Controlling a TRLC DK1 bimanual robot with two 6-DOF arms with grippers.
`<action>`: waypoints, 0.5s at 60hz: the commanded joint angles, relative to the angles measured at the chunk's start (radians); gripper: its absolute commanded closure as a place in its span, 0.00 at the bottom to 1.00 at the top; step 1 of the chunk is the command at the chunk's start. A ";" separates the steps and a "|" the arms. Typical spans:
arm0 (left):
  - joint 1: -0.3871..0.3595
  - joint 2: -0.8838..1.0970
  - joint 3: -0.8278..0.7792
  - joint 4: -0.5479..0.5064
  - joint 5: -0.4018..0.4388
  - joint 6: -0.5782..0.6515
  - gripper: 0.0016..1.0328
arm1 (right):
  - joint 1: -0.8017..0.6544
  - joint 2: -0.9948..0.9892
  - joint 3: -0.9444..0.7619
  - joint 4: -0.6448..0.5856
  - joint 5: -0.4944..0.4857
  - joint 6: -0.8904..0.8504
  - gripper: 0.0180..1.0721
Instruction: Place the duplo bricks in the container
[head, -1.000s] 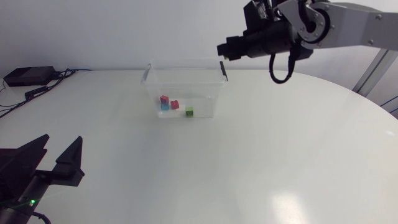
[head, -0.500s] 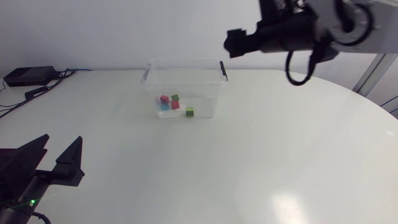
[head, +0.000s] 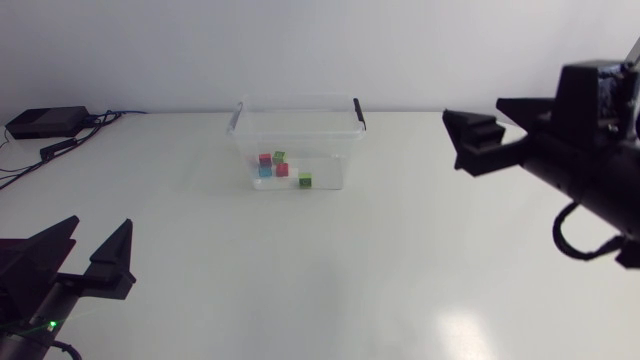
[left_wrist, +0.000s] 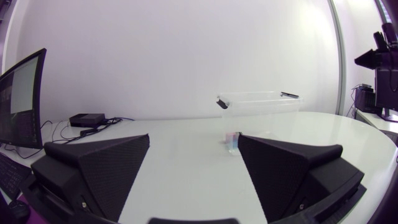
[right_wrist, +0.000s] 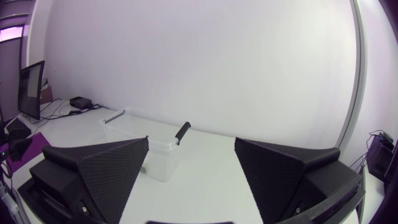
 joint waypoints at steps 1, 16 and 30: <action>0.000 -0.010 -0.018 0.004 0.006 0.006 0.04 | -0.008 -0.123 -0.157 0.055 0.011 -0.051 0.05; -0.001 -0.008 -0.018 0.003 0.002 -0.002 0.04 | -0.067 -0.352 -0.340 0.036 -0.007 -0.059 0.05; -0.001 -0.005 -0.018 0.003 -0.005 -0.016 0.04 | -0.160 -0.476 -0.424 0.000 -0.036 -0.026 0.05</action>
